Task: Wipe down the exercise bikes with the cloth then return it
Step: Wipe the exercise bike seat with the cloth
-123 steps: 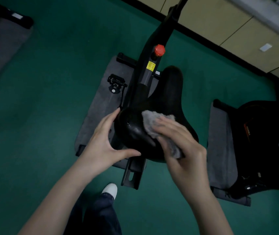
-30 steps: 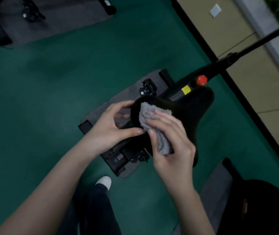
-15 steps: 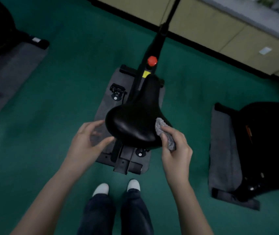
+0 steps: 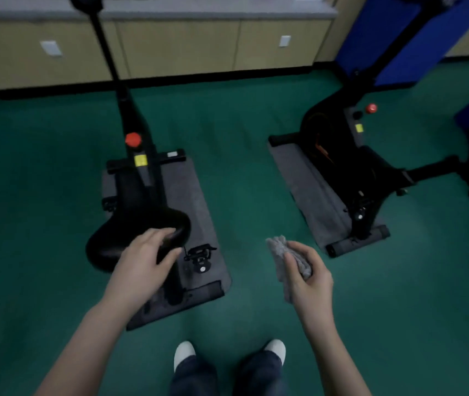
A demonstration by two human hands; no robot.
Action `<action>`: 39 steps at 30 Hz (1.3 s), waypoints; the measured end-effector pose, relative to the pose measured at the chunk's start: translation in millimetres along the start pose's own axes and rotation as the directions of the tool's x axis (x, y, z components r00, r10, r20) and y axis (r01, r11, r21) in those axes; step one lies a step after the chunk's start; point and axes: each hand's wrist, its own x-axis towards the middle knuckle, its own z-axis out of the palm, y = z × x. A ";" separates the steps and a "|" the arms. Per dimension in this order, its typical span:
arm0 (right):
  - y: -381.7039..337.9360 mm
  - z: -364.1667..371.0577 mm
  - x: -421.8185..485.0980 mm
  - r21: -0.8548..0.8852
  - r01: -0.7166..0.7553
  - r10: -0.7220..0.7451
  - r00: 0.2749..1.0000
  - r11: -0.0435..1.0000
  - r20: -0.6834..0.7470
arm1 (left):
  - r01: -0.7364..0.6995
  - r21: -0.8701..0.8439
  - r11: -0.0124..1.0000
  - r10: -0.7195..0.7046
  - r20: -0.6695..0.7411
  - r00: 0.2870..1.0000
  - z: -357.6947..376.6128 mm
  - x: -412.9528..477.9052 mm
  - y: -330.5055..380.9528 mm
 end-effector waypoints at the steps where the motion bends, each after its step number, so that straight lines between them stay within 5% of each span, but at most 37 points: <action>1: 4.4 -16.6 0.7 0.015 -0.028 0.029 0.999 0.999 -0.041 | -0.034 0.023 0.999 0.033 0.043 0.999 8.1 5.2 16.3; 10: 47.4 -189.1 27.6 0.141 -0.144 0.184 0.923 0.979 -0.337 | -0.382 0.192 0.904 0.317 0.301 0.899 124.3 26.7 198.6; 19: 84.2 -348.1 57.4 0.155 -0.136 0.194 0.865 0.978 -0.463 | -0.587 0.243 0.772 0.470 0.403 0.785 238.4 20.1 360.7; 30: 135.0 -467.0 71.7 0.338 -0.176 0.357 0.710 0.925 -0.607 | -0.742 0.253 0.621 0.536 0.554 0.637 334.6 39.3 474.7; 39: 154.2 -558.3 183.9 0.253 -0.198 0.316 0.712 0.947 -0.627 | -0.760 0.197 0.619 0.541 0.594 0.595 434.2 115.8 583.4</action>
